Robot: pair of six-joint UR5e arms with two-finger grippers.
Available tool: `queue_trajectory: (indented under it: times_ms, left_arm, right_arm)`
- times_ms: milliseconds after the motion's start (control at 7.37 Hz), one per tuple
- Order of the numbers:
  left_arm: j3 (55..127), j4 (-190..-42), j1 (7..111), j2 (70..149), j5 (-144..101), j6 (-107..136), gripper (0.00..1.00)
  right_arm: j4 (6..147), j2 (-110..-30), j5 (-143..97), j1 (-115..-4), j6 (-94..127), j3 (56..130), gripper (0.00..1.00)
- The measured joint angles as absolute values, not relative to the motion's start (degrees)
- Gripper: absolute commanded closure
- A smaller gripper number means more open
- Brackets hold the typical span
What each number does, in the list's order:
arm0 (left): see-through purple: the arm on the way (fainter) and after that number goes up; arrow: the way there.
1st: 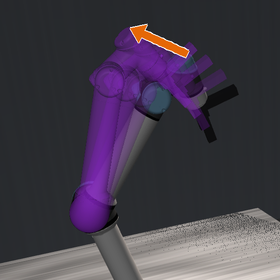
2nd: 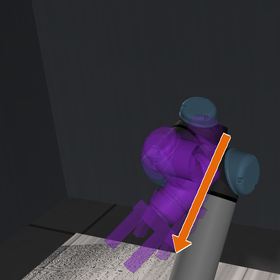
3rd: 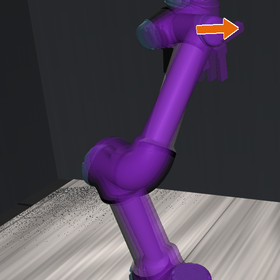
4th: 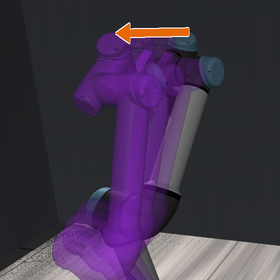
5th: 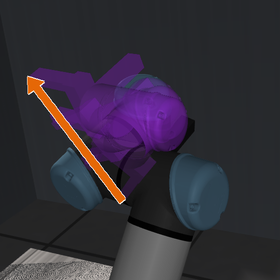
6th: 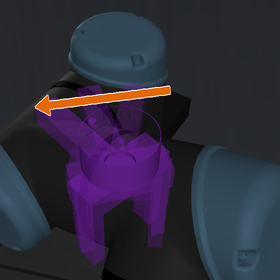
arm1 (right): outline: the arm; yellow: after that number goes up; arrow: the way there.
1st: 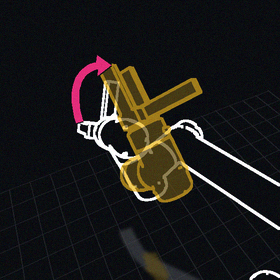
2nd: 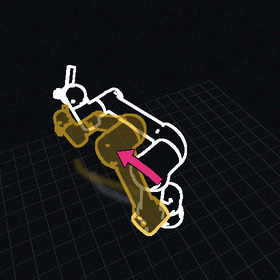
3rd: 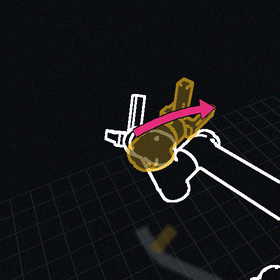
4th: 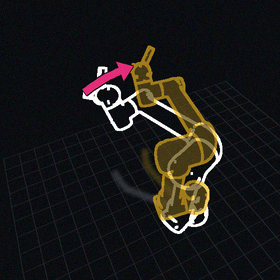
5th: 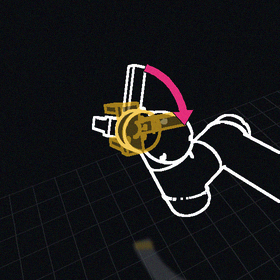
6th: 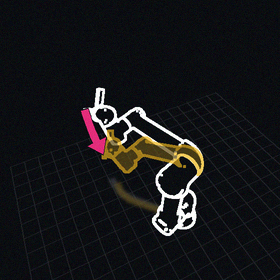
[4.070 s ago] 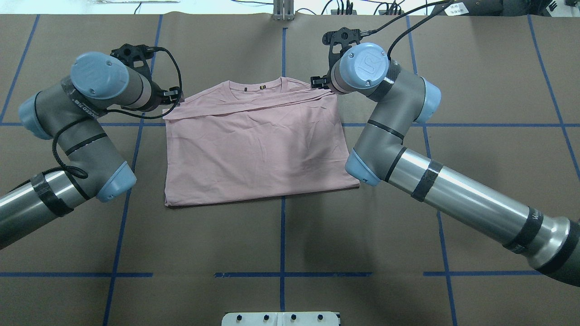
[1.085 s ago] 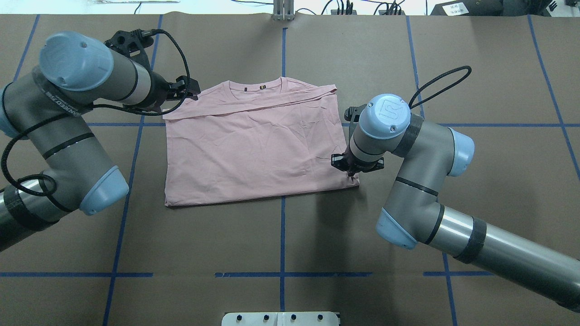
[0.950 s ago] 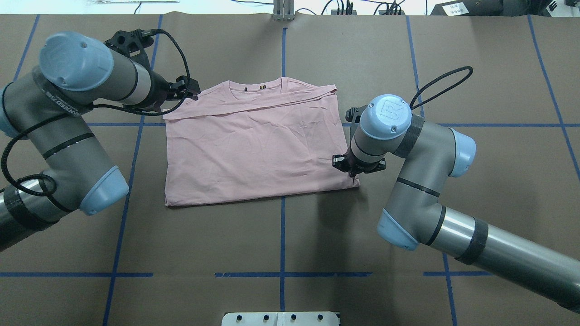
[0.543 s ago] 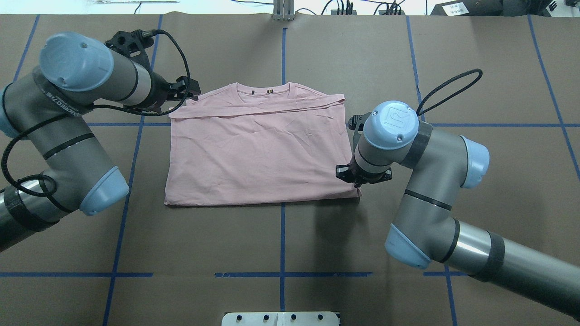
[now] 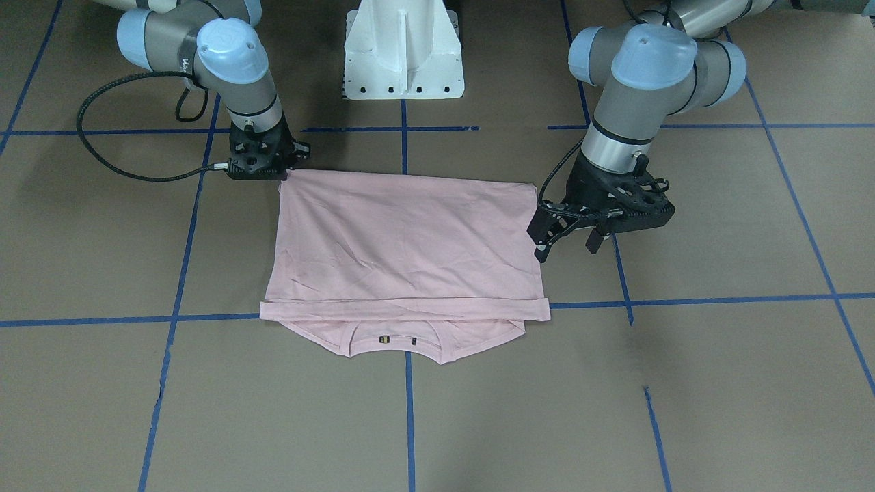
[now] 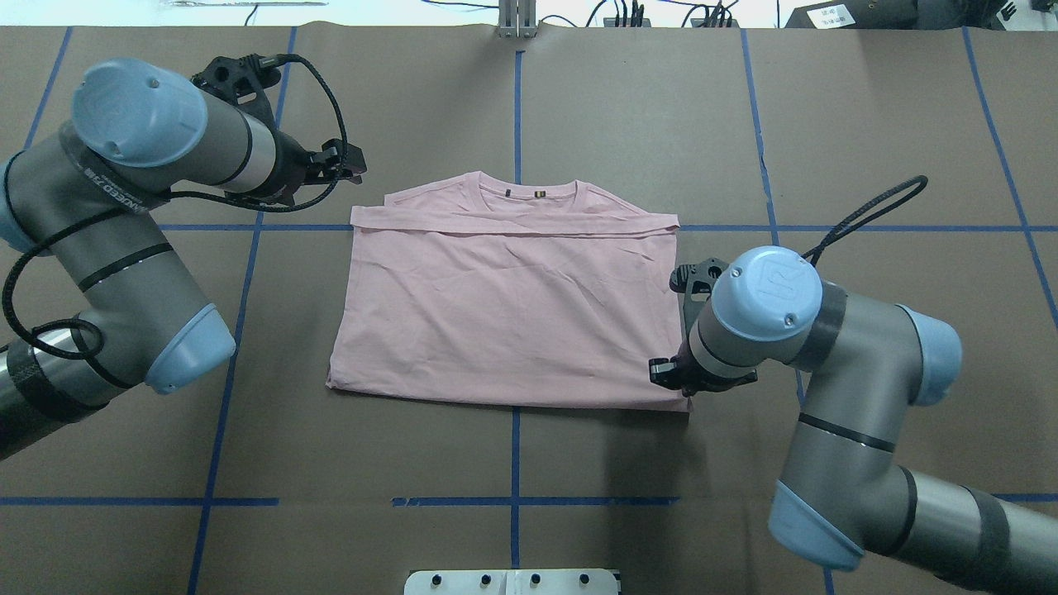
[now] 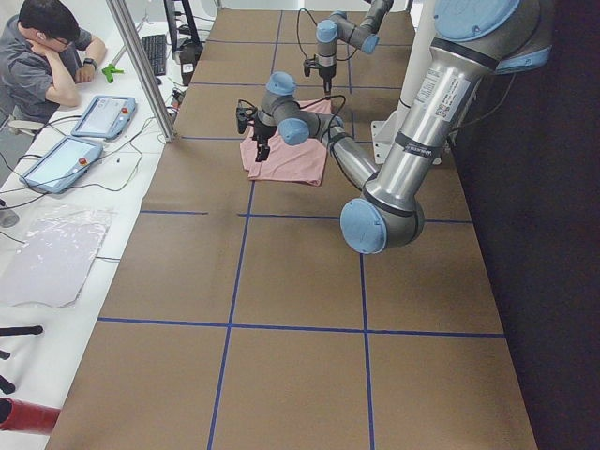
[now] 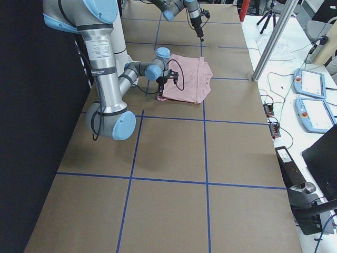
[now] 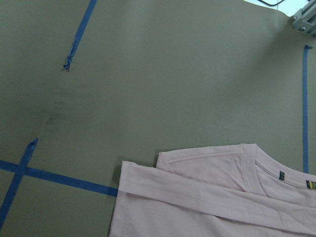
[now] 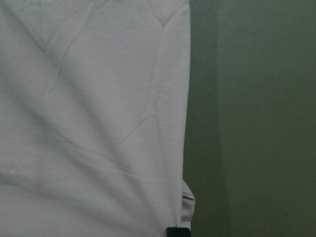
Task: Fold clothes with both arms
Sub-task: 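Drag the pink shirt toward the robot with the right gripper while the left gripper lowers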
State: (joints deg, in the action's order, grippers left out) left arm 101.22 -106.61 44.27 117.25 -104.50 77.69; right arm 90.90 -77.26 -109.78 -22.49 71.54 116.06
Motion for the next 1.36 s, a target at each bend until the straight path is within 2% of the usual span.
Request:
queue_trajectory:
  times_ms: [136,271,407,678,950,1357]
  left_arm:
    - [101.55,-106.59,44.24,117.25,-104.50,77.69,0.00]
    - [101.88,-106.49,44.14,117.25,-104.50,77.69,0.00]
    - [102.13,-106.35,44.01,117.25,-104.50,77.69,0.00]
    - [102.46,-106.27,43.53,117.25,-105.03,77.76,0.00]
    - [104.52,-105.17,41.64,116.73,-107.62,81.25,0.00]
    - [109.72,-98.74,29.95,114.43,-104.04,98.38,0.00]
  right_arm:
    - [90.89,-79.68,-109.46,-17.79,75.15,118.94,1.00]
    - [90.88,-80.97,-109.16,-13.30,79.25,120.92,0.71]
    - [90.88,-81.95,-109.02,-9.85,82.35,122.47,0.01]
    - [90.72,-82.51,-108.77,-7.30,85.65,124.15,0.00]
    - [89.81,-80.25,-106.07,-10.17,87.64,124.57,0.00]
    - [89.17,-75.57,-102.77,-18.61,87.39,124.28,0.00]
